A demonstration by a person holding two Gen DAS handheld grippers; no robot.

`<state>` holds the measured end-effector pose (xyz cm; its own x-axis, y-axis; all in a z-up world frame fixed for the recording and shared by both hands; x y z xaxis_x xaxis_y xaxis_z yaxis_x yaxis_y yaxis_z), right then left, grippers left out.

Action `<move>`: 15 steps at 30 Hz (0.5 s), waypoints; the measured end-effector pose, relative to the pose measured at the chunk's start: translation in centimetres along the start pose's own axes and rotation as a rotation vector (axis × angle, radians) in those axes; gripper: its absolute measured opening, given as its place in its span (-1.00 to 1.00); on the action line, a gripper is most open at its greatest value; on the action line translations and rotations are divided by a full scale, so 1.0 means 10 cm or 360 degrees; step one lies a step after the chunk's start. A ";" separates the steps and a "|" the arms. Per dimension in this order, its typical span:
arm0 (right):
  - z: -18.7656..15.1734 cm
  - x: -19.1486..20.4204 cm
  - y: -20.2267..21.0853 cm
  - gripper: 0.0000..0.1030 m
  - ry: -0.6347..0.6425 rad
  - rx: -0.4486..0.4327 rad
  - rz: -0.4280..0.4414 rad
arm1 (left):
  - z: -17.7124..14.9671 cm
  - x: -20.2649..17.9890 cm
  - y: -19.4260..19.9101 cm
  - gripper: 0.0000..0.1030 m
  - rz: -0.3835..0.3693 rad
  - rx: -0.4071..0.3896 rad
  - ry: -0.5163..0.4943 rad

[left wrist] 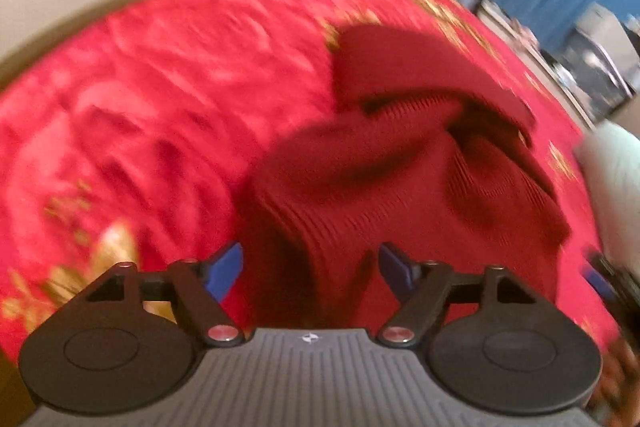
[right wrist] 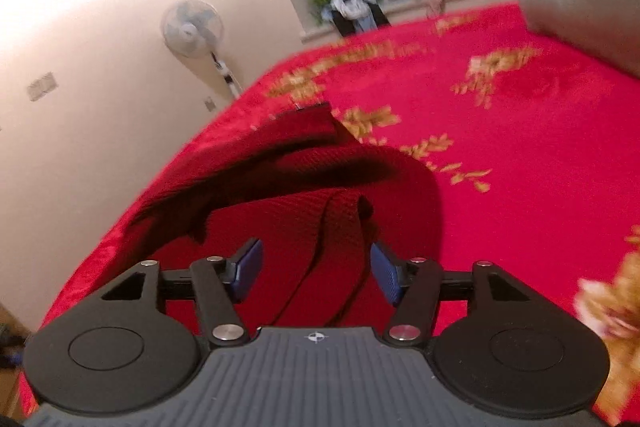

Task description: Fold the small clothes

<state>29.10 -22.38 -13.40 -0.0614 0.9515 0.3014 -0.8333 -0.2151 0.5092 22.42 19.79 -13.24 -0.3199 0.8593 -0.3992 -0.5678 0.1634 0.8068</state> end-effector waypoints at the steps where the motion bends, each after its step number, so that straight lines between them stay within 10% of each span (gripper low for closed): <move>1: 0.01 -0.03 -0.20 0.20 -0.0014 0.0050 -0.0003 | -0.04 -0.01 -0.05 0.55 0.0009 0.0040 -0.0023; 4: -0.02 -0.10 -0.74 0.19 -0.0076 0.0188 -0.0014 | -0.14 -0.02 -0.18 0.39 0.0057 0.0111 -0.0101; 8: 0.02 -0.10 -1.12 -0.27 -0.0096 0.0230 -0.0015 | -0.19 -0.14 -0.28 -0.71 0.0038 0.0139 -0.0218; 15: 0.57 0.10 -0.53 -0.80 -0.0004 -0.0002 0.0197 | -0.08 -0.35 -0.13 -0.76 -0.0012 -0.0064 -0.0385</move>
<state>36.60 -21.53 -11.24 -0.1628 0.9171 0.3639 -0.8199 -0.3309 0.4671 23.72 16.16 -13.25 -0.1274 0.9500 -0.2850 -0.6006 0.1548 0.7844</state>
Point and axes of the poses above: each gripper's, at about its wrist camera, not at the fingertips, and y roughly against the way its jaws point, x to its left, z to its top, the point moved 10 cm from there along -y, roughly the way its jaws point, and after that the axes turned 7 degrees about y, right-handed, at the moved point
